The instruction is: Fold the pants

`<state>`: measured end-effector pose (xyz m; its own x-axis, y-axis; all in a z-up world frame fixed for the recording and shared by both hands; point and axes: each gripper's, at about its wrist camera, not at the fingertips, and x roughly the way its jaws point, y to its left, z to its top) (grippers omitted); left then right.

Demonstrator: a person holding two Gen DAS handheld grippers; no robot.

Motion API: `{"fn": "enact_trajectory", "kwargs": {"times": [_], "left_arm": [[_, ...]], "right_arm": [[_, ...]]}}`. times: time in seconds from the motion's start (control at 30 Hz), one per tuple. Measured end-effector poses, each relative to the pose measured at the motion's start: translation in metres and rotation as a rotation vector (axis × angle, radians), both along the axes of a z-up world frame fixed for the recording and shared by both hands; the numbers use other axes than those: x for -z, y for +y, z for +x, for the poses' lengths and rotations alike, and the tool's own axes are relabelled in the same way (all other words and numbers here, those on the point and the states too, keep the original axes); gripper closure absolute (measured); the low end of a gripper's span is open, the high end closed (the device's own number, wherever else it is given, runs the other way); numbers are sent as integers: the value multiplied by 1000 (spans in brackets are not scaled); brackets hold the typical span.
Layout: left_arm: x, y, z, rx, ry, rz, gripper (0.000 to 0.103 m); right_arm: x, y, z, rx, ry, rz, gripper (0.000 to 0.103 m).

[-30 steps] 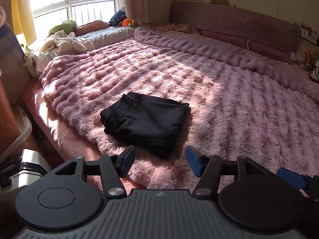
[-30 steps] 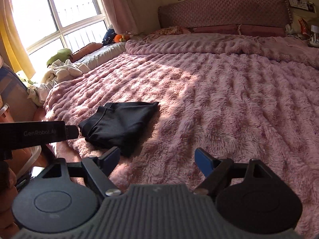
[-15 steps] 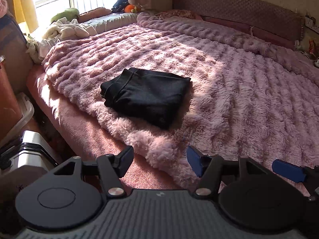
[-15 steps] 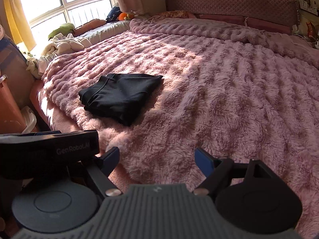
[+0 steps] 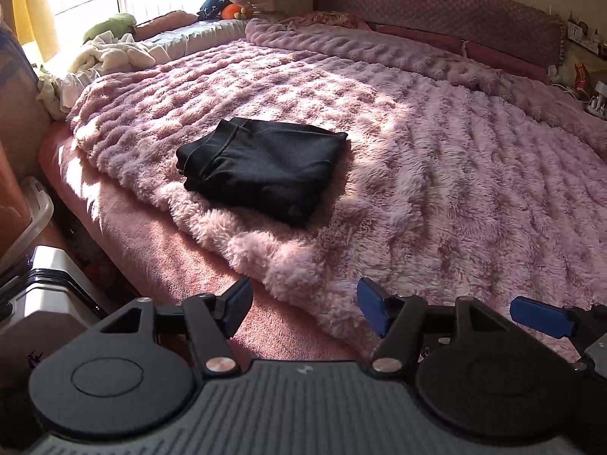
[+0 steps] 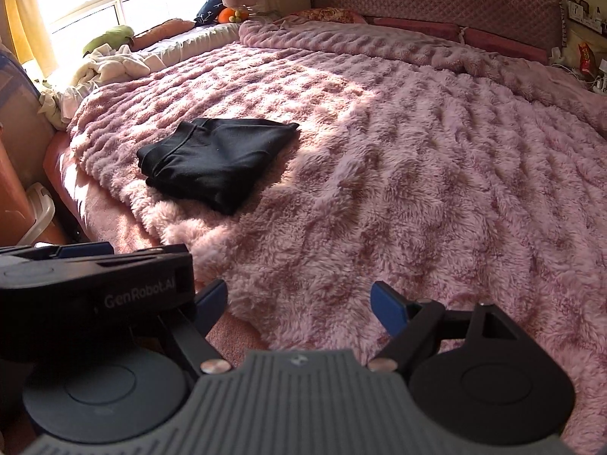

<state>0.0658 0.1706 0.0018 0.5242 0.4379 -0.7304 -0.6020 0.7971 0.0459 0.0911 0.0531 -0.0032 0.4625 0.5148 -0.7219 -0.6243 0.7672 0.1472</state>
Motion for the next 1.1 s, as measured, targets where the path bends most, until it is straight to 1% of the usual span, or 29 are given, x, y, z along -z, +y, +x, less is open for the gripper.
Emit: {"fn": "enact_trajectory", "kwargs": {"times": [0.2, 0.37, 0.5, 1.1], "left_arm": [[2, -2, -1, 7, 7, 6, 29], [3, -2, -1, 3, 13, -6, 28], [3, -2, -1, 3, 12, 8, 27], [4, -2, -1, 9, 18, 3, 26]], "right_arm": [[2, -2, -1, 4, 17, 2, 24], [3, -2, -2, 1, 17, -2, 24], [2, -3, -3, 3, 8, -2, 25], [3, -3, -4, 3, 5, -4, 25]]}}
